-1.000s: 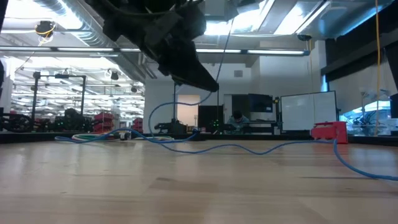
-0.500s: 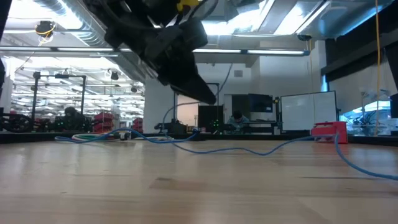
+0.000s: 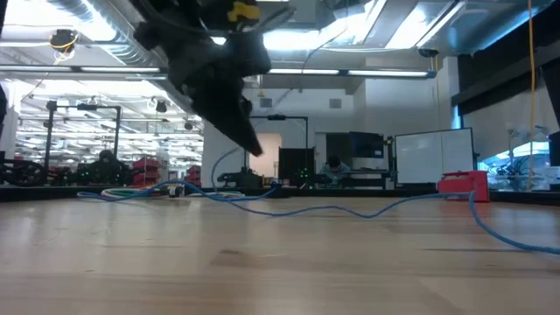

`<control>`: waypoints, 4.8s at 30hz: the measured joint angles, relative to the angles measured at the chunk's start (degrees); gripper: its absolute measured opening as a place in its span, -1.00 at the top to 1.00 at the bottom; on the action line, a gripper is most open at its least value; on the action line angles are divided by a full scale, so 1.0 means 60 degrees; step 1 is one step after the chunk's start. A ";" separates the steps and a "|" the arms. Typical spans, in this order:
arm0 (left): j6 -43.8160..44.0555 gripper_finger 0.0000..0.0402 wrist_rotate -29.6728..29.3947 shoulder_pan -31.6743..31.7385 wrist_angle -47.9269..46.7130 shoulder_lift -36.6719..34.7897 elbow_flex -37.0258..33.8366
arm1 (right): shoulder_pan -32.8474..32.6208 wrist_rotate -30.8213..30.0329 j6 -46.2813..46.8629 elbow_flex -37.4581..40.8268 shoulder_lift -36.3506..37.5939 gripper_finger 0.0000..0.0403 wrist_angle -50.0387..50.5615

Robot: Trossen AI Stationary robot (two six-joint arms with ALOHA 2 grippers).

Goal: Coil cords
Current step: Coil the blue wire onto the black spool

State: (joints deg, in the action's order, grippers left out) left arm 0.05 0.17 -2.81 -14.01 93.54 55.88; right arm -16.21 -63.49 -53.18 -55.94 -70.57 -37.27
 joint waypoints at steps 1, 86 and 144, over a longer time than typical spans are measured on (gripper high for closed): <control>-0.0006 0.17 -0.0003 0.0016 -0.0254 -0.0140 0.0000 | -0.0058 -0.0009 -0.0024 0.0000 0.0000 0.96 -0.0006; 0.0019 0.23 -0.0701 -0.0474 0.9908 0.1075 -0.0168 | -0.0047 0.3368 0.5612 0.0018 -0.1592 0.96 0.3081; -0.2321 0.98 -0.1998 -0.0317 0.7134 0.0408 -0.0157 | -0.1820 0.2537 0.3700 0.0000 -0.1461 0.96 0.1252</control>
State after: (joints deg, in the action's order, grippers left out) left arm -13.88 -11.82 -4.71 28.80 95.98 54.94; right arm -27.12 -48.27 -30.98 -55.94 -79.33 -29.76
